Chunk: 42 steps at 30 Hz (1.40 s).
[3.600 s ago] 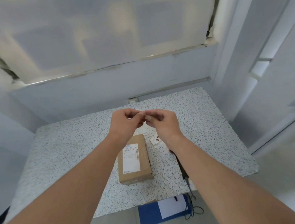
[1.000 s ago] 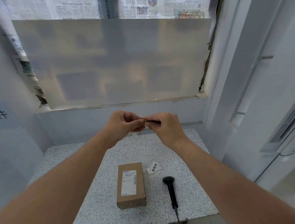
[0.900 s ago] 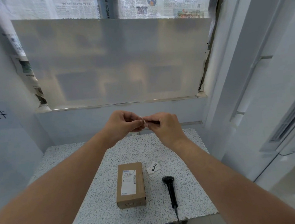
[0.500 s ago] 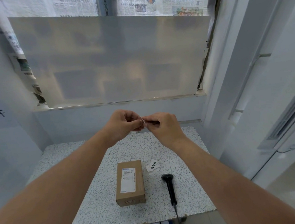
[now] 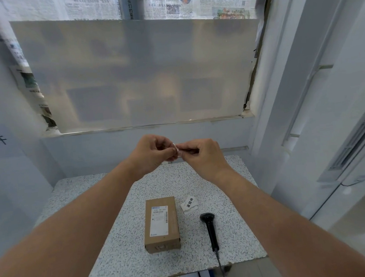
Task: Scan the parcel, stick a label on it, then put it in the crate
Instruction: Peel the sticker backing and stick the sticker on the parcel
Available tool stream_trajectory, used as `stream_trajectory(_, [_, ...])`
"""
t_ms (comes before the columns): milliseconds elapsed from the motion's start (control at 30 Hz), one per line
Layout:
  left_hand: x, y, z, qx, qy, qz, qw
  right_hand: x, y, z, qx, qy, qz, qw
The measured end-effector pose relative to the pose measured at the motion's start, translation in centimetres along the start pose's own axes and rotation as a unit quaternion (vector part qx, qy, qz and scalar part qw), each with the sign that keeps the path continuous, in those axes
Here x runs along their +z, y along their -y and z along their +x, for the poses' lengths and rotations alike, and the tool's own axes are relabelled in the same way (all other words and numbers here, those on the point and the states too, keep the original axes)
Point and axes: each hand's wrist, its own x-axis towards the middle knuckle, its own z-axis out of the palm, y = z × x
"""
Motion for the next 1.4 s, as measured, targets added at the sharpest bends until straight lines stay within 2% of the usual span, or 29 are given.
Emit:
stream_trajectory(467, [0.1,0.0,-0.4,-0.004,-0.011,0.024,1.000,0.5,0.2,-0.7,-0.002,-0.024,-0.027,0.999])
stream_trajectory(633, [-0.1,1.3,-0.5,-0.033,-0.021,0.045,0.998,1.7,-0.2,-0.8,0.051,-0.032,-0.061,0.996])
stream_trajectory(767, [-0.5,3.3,-1.0,-0.086,-0.042,0.069,0.993,2.6,-1.3,-1.1,0.123,-0.024,-0.054,0.991])
stream_trajectory(1000, [-1.5,7.8,-1.9,-0.201,-0.110,0.112,0.967,5.4,-2.7,-2.2,0.205,-0.049,-0.012,0.977])
stream_trajectory(1233, [-1.7,12.2,-3.2,-0.256,-0.133,0.199,0.937,8.3,-4.5,-3.3,0.261,-0.052,0.008,0.964])
stream_trajectory(1400, [-1.9,15.9,-4.4,-0.312,-0.166,0.249,0.902,10.9,-5.9,-4.4,0.299,-0.038,-0.006,0.953])
